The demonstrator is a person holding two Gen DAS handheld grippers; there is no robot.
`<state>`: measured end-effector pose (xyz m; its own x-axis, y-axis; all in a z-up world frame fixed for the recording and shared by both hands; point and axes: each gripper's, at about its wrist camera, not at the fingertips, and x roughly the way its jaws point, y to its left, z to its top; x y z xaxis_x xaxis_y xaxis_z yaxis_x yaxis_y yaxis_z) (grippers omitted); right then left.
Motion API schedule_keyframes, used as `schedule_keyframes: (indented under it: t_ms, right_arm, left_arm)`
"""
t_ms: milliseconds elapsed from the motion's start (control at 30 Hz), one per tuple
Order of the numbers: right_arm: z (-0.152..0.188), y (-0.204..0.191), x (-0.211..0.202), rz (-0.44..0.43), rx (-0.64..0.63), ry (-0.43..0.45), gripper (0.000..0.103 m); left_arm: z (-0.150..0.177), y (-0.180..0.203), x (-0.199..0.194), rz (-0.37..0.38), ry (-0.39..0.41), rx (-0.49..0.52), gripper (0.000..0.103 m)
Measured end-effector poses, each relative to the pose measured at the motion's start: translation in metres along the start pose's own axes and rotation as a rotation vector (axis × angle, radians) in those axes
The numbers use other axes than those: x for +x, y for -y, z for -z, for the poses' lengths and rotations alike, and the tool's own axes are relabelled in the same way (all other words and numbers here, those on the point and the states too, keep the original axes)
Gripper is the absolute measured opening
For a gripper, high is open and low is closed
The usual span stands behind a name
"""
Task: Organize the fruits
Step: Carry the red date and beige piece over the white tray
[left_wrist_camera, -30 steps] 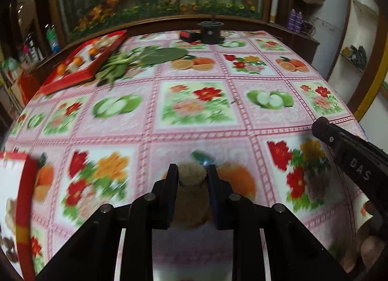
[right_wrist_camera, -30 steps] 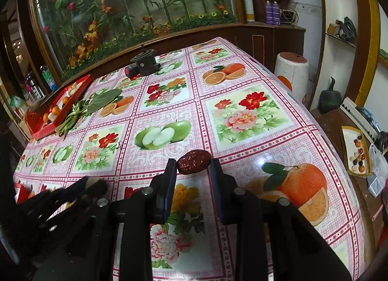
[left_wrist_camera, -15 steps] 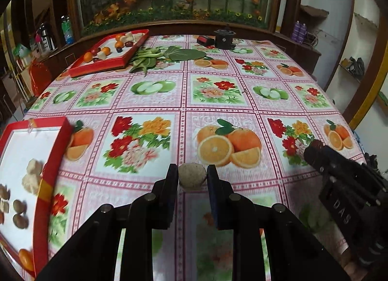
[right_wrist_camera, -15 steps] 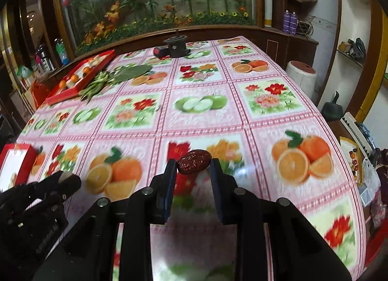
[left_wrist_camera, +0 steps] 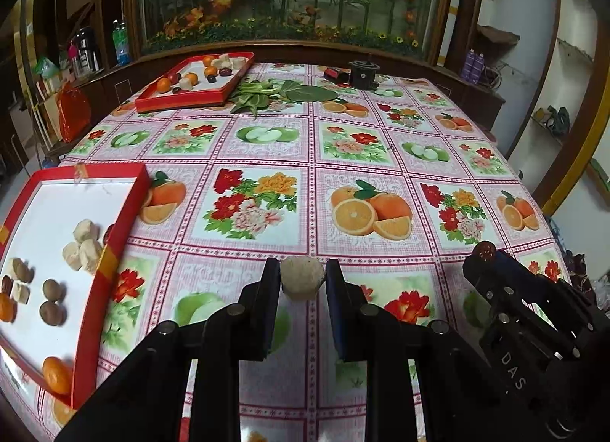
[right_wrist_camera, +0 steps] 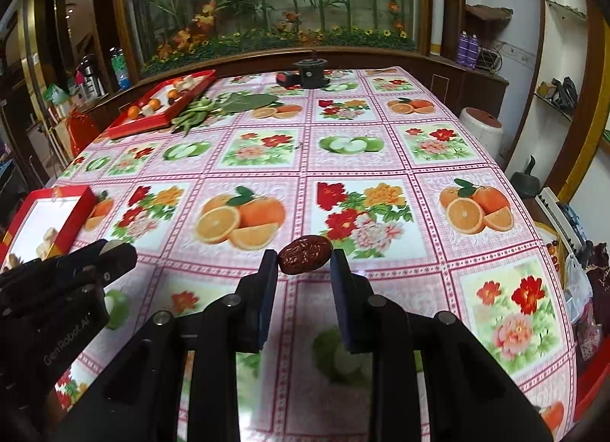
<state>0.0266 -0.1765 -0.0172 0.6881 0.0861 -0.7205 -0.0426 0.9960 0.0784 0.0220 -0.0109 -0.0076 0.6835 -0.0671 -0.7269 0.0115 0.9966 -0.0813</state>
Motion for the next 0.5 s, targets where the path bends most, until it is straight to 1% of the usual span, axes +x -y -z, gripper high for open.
schedule_keyframes:
  t_ms: [267, 500]
  right_arm:
    - [0.013, -0.011, -0.013, -0.012, -0.009, 0.009, 0.03]
    - [0.017, -0.021, -0.017, -0.026, -0.019, 0.012, 0.03]
  left_arm:
    - [0.007, -0.012, -0.011, -0.014, 0.01, -0.015, 0.023]
    - [0.011, -0.029, -0.023, -0.025, 0.022, -0.039, 0.023]
